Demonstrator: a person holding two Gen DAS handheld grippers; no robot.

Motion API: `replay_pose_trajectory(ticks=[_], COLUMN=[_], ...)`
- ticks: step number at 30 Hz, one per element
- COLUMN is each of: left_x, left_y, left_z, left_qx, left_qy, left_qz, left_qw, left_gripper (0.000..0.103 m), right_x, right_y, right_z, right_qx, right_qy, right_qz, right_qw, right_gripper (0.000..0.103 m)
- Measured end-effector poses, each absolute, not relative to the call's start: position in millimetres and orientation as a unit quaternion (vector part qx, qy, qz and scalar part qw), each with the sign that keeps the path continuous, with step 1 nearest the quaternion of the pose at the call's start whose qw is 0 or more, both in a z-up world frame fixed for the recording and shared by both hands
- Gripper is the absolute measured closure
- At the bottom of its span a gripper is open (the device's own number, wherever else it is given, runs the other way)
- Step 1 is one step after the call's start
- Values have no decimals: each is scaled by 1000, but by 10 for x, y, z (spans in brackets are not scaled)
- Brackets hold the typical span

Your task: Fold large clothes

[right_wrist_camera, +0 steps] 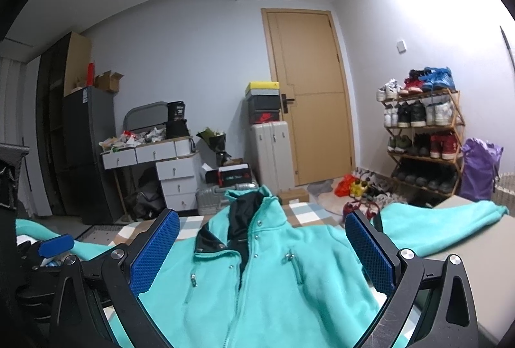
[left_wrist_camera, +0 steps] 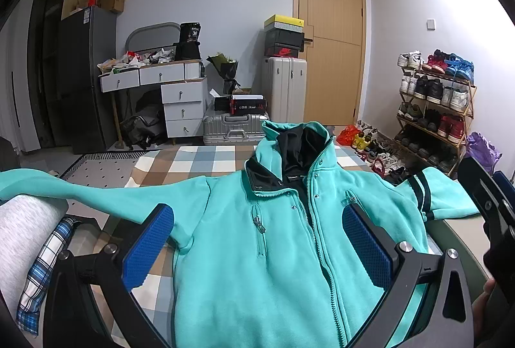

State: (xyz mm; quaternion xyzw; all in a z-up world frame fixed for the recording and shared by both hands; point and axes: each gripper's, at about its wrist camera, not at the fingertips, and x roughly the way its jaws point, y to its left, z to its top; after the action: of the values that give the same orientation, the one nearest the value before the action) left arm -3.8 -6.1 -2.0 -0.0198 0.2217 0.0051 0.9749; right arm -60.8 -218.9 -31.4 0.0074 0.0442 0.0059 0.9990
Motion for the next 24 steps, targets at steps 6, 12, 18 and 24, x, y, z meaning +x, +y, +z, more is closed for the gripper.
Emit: replay_pose_trajectory(ticks=[6,12,18,24], left_x=[-32,-19,9,106], left_y=[-52,-96,-155,-251], left_z=[-32,-57,-75,-161], left_qx=[-21,-16,-12,6], left_qy=[227,236,240,258], left_qz=[2,-7,-8,-6], left_qw=[974,972,971,966], left_gripper=[1,1,1,1], right_x=[-597,-451,-242,-286], right_y=[-2537,-3594,-5268,-7094], right_z=[-202,37,94,-157], right_qx=[71,108,174,345], right_qy=[69,114,182,218], right_qz=[-20,-61,-157,-212], right_qw=[995,986,955,888], right_gripper=[0,0,0,0])
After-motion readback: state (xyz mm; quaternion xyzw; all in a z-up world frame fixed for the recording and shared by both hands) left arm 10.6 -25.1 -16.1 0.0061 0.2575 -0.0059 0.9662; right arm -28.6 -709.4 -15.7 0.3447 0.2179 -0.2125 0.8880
